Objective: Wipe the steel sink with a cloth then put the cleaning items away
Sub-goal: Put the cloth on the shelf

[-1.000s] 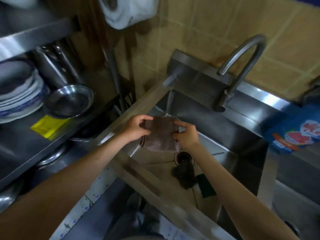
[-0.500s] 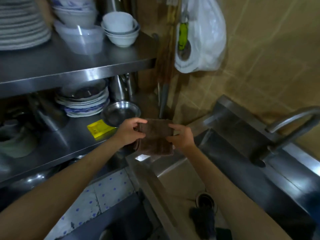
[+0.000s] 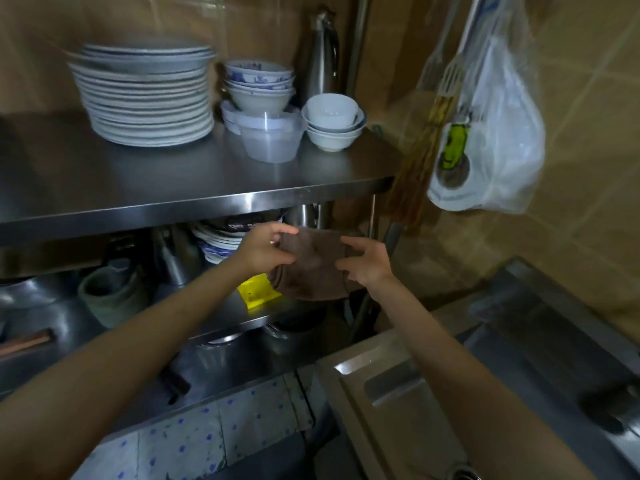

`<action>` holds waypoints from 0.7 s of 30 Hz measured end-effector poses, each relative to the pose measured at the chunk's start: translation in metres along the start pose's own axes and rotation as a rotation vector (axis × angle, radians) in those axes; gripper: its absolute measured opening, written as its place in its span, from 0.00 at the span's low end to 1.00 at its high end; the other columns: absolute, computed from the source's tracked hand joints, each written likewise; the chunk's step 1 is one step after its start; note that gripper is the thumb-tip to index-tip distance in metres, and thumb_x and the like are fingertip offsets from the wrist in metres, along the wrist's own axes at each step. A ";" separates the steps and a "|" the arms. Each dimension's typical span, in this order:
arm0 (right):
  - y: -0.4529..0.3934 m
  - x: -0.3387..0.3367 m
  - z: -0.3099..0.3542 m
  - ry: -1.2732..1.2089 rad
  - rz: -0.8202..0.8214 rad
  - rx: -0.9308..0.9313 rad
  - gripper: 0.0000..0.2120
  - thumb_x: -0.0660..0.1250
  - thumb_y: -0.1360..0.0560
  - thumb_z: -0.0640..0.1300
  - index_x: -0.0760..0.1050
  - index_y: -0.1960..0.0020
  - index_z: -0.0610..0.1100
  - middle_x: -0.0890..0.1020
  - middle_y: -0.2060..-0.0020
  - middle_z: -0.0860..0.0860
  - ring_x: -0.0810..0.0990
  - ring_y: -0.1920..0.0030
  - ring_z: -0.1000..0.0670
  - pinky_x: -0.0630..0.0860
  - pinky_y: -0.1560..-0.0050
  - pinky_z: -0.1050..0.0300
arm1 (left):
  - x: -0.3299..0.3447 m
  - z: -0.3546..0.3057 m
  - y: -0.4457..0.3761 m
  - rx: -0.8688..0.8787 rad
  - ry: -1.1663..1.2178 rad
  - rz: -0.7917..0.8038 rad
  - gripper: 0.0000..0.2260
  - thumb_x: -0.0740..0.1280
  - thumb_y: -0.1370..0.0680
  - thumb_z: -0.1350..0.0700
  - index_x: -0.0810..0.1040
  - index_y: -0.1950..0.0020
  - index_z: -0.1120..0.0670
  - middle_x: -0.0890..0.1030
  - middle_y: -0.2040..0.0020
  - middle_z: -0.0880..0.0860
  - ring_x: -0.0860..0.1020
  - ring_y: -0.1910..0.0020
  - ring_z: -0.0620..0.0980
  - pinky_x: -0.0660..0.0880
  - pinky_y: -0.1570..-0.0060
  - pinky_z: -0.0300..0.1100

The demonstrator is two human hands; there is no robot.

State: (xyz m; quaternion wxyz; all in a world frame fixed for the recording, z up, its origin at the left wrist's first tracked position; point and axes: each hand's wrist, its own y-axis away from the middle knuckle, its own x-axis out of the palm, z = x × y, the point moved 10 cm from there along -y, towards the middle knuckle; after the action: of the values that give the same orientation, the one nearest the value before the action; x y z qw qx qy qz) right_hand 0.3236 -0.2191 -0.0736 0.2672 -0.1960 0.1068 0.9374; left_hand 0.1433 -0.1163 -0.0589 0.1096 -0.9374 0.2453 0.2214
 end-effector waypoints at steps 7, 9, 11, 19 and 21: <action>-0.040 0.026 0.061 -0.047 0.020 -0.019 0.27 0.72 0.32 0.30 0.74 0.35 0.42 0.77 0.41 0.47 0.75 0.42 0.48 0.78 0.42 0.49 | -0.053 -0.010 -0.047 0.026 0.053 -0.012 0.24 0.71 0.34 0.76 0.77 0.40 0.61 0.78 0.60 0.51 0.75 0.72 0.30 0.71 0.66 0.23; -0.049 0.031 0.075 -0.056 0.032 -0.014 0.26 0.71 0.31 0.29 0.74 0.35 0.42 0.76 0.45 0.48 0.76 0.46 0.48 0.80 0.50 0.54 | -0.066 -0.011 -0.059 0.028 0.052 -0.032 0.25 0.71 0.35 0.76 0.77 0.40 0.60 0.79 0.59 0.53 0.76 0.72 0.31 0.72 0.66 0.25; -0.061 0.035 0.092 -0.076 0.037 -0.032 0.26 0.71 0.32 0.29 0.75 0.36 0.42 0.76 0.47 0.47 0.78 0.48 0.46 0.79 0.55 0.55 | -0.081 -0.012 -0.070 0.034 0.031 -0.063 0.24 0.73 0.35 0.73 0.78 0.42 0.57 0.80 0.55 0.57 0.78 0.69 0.33 0.74 0.62 0.28; -0.124 0.060 0.134 -0.055 0.108 -0.117 0.25 0.71 0.35 0.27 0.77 0.40 0.39 0.81 0.45 0.41 0.81 0.46 0.42 0.78 0.44 0.45 | -0.121 -0.014 -0.102 -0.001 -0.061 -0.221 0.24 0.74 0.34 0.70 0.78 0.40 0.58 0.79 0.53 0.57 0.75 0.61 0.45 0.71 0.66 0.22; -0.140 0.068 0.136 -0.011 0.115 -0.135 0.26 0.72 0.36 0.28 0.78 0.39 0.40 0.80 0.44 0.43 0.80 0.45 0.43 0.78 0.43 0.47 | -0.126 -0.009 -0.107 -0.033 -0.061 -0.242 0.24 0.73 0.33 0.72 0.77 0.39 0.59 0.78 0.54 0.56 0.75 0.62 0.45 0.71 0.65 0.22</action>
State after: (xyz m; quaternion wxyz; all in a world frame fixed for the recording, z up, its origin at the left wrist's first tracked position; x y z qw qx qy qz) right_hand 0.3041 -0.0297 0.0062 0.1997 -0.2019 0.0527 0.9574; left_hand 0.1029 0.0245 0.0185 0.1273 -0.9548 0.1232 0.2388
